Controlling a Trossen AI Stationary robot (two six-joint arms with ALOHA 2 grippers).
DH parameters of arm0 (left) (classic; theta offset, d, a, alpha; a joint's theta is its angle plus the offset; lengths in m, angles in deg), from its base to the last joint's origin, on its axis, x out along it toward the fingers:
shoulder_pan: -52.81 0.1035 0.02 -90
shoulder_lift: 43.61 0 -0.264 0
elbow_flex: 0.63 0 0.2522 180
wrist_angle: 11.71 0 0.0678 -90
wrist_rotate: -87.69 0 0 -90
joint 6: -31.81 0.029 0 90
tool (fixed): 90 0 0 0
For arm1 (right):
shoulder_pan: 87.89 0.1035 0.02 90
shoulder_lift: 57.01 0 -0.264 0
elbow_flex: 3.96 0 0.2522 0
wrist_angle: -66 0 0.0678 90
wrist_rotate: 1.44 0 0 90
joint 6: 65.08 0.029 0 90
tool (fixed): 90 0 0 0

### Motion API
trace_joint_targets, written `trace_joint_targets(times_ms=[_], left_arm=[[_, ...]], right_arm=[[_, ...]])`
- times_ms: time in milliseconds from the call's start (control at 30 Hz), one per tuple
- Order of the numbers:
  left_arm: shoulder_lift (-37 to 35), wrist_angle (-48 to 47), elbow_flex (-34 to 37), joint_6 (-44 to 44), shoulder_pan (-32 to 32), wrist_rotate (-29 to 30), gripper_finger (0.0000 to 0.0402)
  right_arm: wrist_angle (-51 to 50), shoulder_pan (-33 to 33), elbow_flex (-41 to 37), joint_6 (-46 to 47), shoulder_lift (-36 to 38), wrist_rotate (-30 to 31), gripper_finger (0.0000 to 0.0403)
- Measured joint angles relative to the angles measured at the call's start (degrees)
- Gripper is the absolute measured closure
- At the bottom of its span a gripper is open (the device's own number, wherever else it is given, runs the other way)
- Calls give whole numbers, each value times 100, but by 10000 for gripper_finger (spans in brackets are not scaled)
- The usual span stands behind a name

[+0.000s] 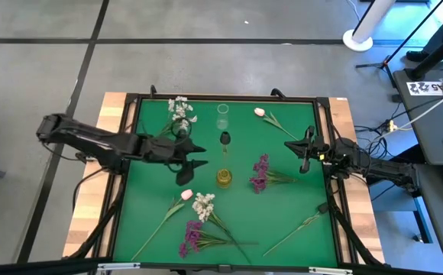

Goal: Sort flowers into vase by color
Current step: Put the top white flower into the transparent vase

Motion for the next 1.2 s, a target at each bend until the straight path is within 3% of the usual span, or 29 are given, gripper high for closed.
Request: trace_joint_targets(times_ms=[167, 300, 367, 633, 833, 1000, 1200], left_arm=[[-365, -1251, -125, -423, -362, 900, 196], [-431, -2368, -125, -1373, -401, 1907, 196], [-424, -2897, -122, -1793, -328, 2128, 196], [-424, -3683, -122, -2299, -52, 2228, 196], [-422, -4367, -118, -2600, 725, 2246, 196], [-422, -4213, -118, -2054, 1181, 1827, 196], [-422, -3955, -118, -1379, 1487, 1785, 196]], right_arm=[[0, -2, 2, 0, 0, 2, 391], [0, -2, 2, 0, 2, 2, 391], [0, -1, 1, -1, 0, 2, 391], [0, -1, 1, -1, 1, 2, 391], [0, -1, 2, 0, 0, 2, 391], [7, 0, 1, -1, 1, 2, 391], [685, -2, 0, 4, 2, 99, 391]])
